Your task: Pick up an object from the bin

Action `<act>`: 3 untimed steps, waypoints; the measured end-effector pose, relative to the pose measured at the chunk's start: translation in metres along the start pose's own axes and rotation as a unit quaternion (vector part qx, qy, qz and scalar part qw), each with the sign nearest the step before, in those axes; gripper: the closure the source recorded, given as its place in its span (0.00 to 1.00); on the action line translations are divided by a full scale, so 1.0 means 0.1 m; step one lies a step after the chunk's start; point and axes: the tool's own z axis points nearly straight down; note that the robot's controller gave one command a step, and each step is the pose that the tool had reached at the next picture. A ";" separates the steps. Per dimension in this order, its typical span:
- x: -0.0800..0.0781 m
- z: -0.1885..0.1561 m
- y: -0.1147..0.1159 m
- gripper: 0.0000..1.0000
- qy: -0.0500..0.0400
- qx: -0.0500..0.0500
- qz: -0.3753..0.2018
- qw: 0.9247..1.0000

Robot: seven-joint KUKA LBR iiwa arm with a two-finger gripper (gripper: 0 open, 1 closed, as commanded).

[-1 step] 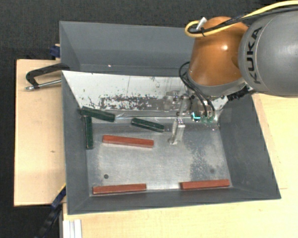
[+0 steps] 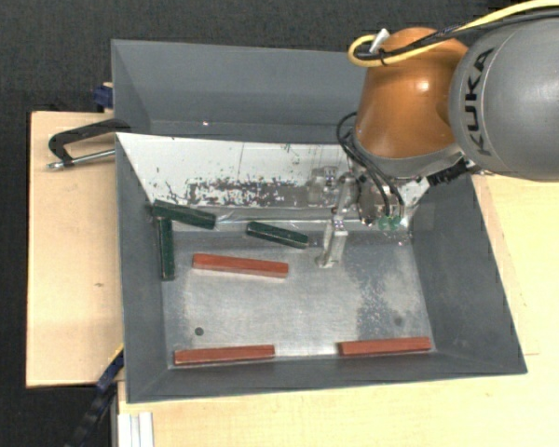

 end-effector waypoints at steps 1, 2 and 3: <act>0.11 0.62 0.29 0.00 -0.002 0.000 -0.013 1.000; 0.05 1.12 0.11 0.00 0.000 -0.001 -0.003 1.000; 0.08 1.13 0.45 0.00 -0.002 0.001 -0.008 1.000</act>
Offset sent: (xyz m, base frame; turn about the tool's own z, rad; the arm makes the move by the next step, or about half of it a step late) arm -0.0047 0.0057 -0.1152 -0.0016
